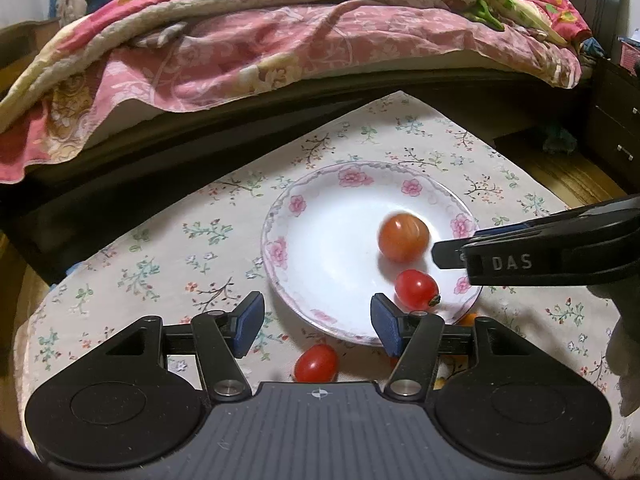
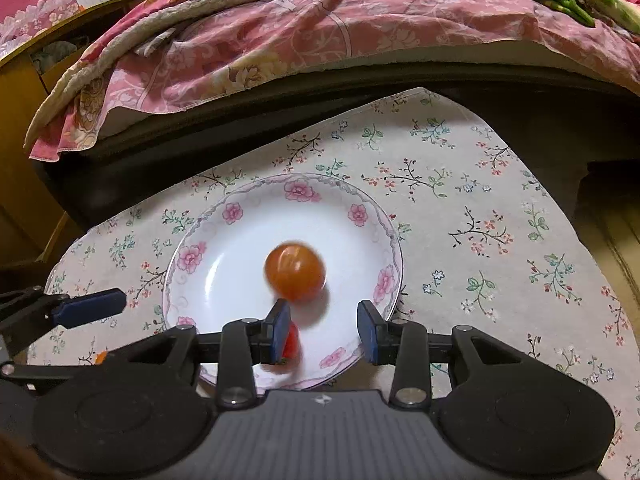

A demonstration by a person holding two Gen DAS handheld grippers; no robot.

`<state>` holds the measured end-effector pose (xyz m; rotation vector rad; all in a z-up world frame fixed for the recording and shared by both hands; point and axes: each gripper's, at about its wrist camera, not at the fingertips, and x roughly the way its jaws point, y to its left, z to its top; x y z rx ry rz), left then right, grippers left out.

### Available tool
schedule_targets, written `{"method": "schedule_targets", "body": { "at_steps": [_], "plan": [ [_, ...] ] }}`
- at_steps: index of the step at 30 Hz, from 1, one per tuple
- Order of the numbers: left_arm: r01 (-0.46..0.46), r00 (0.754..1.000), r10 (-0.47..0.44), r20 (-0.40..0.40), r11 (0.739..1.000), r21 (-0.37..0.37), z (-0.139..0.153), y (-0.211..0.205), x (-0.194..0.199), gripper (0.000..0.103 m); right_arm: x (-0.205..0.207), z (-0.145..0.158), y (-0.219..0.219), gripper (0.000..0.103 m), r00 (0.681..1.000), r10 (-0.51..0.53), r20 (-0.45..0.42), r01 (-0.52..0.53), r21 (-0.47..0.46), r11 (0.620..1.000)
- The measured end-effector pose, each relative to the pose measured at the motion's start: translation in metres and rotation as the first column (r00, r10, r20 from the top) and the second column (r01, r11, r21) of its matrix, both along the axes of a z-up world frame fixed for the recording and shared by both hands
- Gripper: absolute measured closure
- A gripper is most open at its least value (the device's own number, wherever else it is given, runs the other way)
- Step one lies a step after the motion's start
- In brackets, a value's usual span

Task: Organize fruits
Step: 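Open the right tool to drop the cherry tomato into the plate, then move the left tool to an orange while the right tool grasps another orange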

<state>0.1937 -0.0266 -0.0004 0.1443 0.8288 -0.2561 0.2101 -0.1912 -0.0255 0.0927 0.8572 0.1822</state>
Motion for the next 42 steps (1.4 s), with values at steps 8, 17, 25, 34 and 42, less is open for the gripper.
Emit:
{"method": "schedule_targets", "body": {
  "at_steps": [8, 17, 25, 34, 42],
  "plan": [
    [0.009, 1.0, -0.009, 0.0, 1.0, 0.003, 0.003, 0.01, -0.009, 0.032, -0.012, 0.0, -0.001, 0.063, 1.0, 0.019, -0.006, -0.019, -0.009, 1.0],
    [0.025, 1.0, -0.025, 0.002, 1.0, 0.01, 0.005, 0.021, -0.022, 0.031, -0.028, -0.003, -0.009, 0.063, 0.999, 0.028, -0.036, -0.028, 0.007, 1.0],
    [0.014, 1.0, -0.013, -0.012, 1.0, 0.019, 0.004, 0.046, -0.035, 0.029, -0.042, -0.013, 0.001, 0.063, 0.993, 0.091, -0.075, -0.091, 0.0, 0.996],
    [0.025, 0.999, -0.022, -0.038, 0.997, 0.07, -0.016, 0.059, -0.037, 0.028, -0.042, -0.024, 0.005, 0.059, 0.989, 0.111, -0.101, -0.114, -0.023, 0.993],
    [0.029, 0.998, -0.023, -0.057, 0.995, 0.095, -0.035, 0.056, -0.028, 0.028, -0.039, -0.03, 0.009, 0.056, 0.984, 0.139, -0.113, -0.143, -0.023, 0.989]
  ]
}}
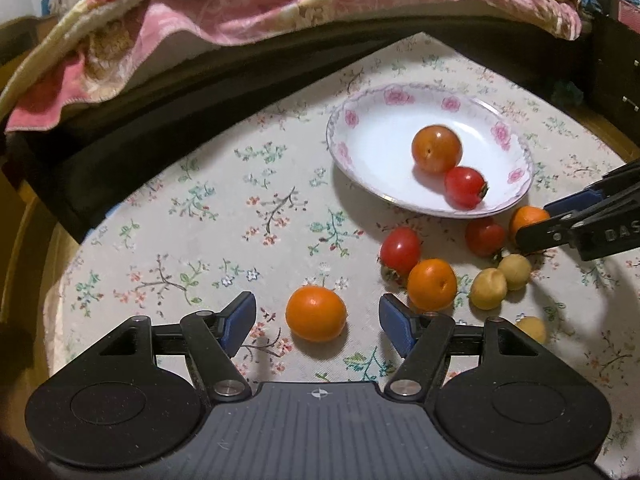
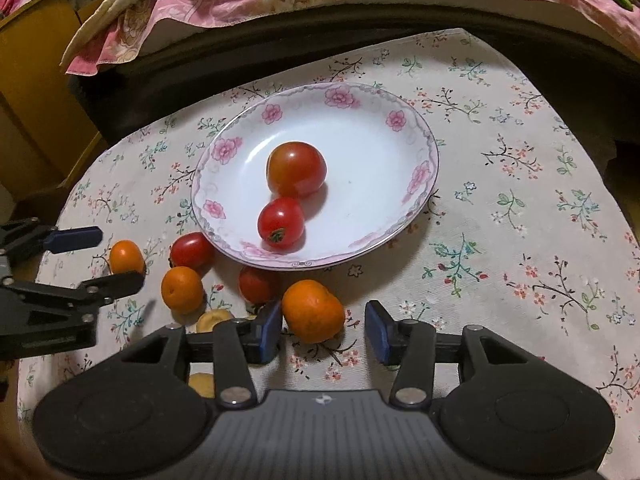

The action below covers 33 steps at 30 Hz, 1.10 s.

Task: Organize fruits
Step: 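Move the left tool to an orange while the right tool grasps another orange, then close the left tool on its orange while the right tool lifts its orange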

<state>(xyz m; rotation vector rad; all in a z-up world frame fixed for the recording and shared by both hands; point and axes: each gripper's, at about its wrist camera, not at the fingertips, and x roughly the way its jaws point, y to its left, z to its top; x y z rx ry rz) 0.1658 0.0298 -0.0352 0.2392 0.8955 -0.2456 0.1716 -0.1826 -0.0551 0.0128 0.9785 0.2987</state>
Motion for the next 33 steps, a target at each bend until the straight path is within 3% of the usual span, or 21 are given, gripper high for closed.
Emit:
{"method": "schedule_targets", "body": {
  "at_steps": [8, 14, 19, 33],
  "plan": [
    [-0.06, 0.998, 0.059, -0.03, 0.998, -0.014, -0.01, 0.005, 0.011, 0.037, 0.004, -0.006, -0.001, 0.056, 1.0, 0.005, -0.004, -0.005, -0.01, 1.0],
    [-0.051, 0.998, 0.05, -0.038, 0.998, -0.028, -0.01, 0.0, 0.015, 0.05, 0.004, -0.007, 0.0, 0.057, 1.0, 0.011, -0.004, -0.012, -0.019, 1.0],
    [-0.034, 0.999, 0.033, -0.039, 0.999, -0.027, -0.009, -0.002, 0.011, 0.06, 0.0, -0.007, 0.008, 0.067, 0.999, 0.035, 0.009, -0.035, -0.057, 0.998],
    [0.013, 0.999, -0.015, -0.05, 0.999, -0.04, -0.004, -0.001, -0.009, 0.06, -0.022, -0.001, 0.005, 0.068, 0.999, 0.054, 0.001, -0.054, -0.072, 0.996]
  ]
}}
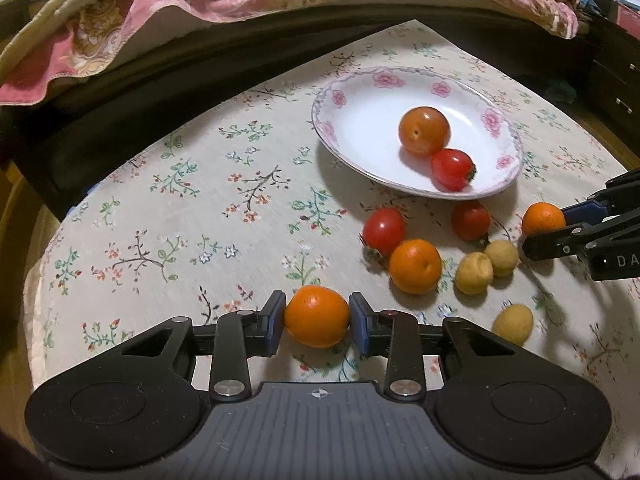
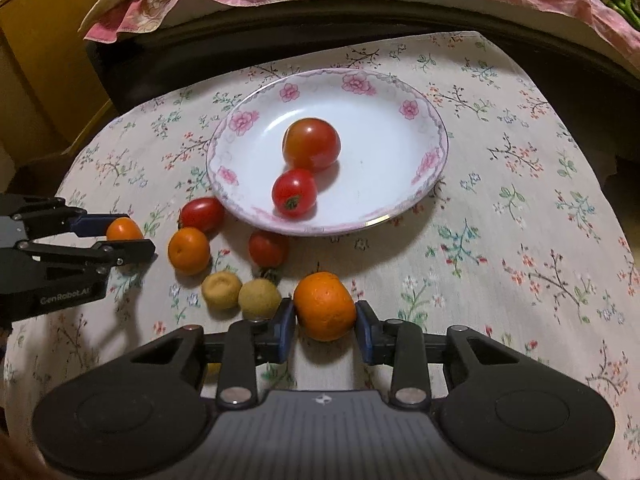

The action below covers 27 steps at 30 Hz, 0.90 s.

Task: Organize fruits
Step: 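Close the left tool on its orange while the right tool lifts its orange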

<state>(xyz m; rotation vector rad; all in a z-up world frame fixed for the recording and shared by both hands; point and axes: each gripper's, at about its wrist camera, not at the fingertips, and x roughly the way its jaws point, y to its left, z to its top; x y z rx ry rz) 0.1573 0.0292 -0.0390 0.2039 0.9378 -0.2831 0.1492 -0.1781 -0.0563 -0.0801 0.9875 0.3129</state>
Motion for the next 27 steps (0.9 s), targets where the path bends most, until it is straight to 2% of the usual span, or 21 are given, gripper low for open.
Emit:
{"method": "schedule_targets", "body": {
  "at_steps": [6, 18, 27],
  "plan": [
    [0.036, 0.999, -0.036, -0.008, 0.999, 0.003, 0.0, -0.005, -0.011, 0.059, -0.019, -0.004, -0.003, 0.068, 1.0, -0.019, -0.006, 0.018, -0.033, 0.999],
    [0.083, 0.996, -0.083, -0.024, 0.996, 0.013, -0.001, -0.012, -0.015, 0.051, -0.022, -0.007, -0.007, 0.066, 0.998, -0.069, 0.01, 0.069, -0.011, 0.998],
    [0.081, 0.996, -0.08, -0.024, 0.996, 0.037, -0.004, -0.012, -0.013, 0.036, -0.021, -0.009, -0.007, 0.053, 0.998, -0.056, 0.002, 0.056, -0.014, 0.998]
  ]
}}
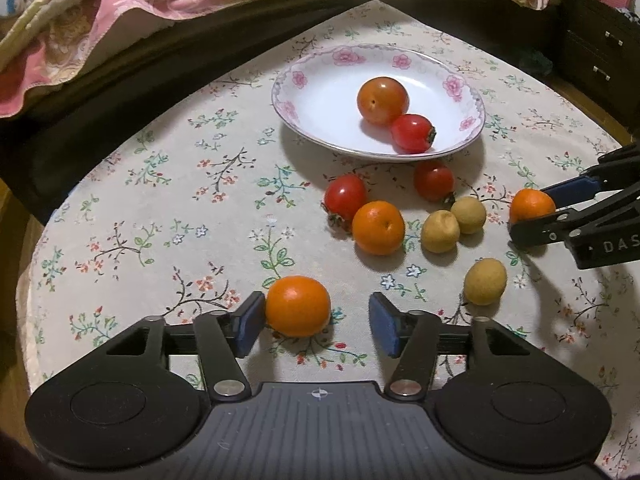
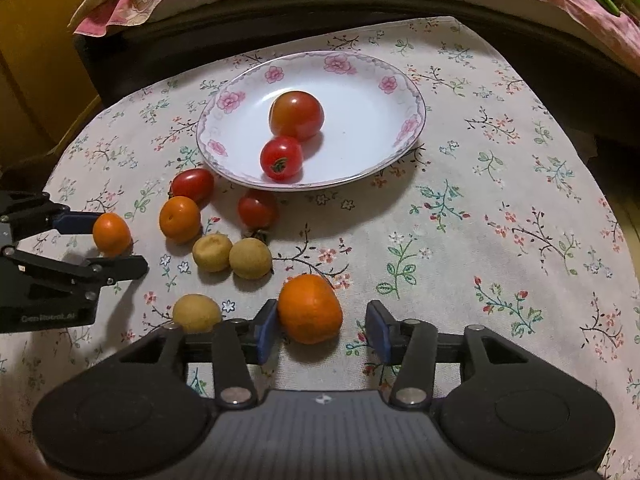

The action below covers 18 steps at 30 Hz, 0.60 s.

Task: Organize fruits
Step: 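Close the left tool on its orange while the right tool lifts its orange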

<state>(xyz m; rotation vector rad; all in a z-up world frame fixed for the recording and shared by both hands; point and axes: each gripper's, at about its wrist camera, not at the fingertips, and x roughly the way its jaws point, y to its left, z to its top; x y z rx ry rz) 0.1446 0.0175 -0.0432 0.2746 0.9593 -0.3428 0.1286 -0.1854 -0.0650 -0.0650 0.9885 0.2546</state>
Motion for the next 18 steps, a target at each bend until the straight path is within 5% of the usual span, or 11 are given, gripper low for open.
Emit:
{"method": "schedule_targets", "body": {
  "at_steps": [18],
  "plan": [
    [-0.037, 0.999, 0.037, 0.003, 0.999, -0.01, -0.0003, 0.0045, 0.0046, 0.034, 0.0026, -0.0006, -0.0015, 0.051, 0.999, 0.031, 0.01, -0.031, 0.013, 0.999]
  ]
}}
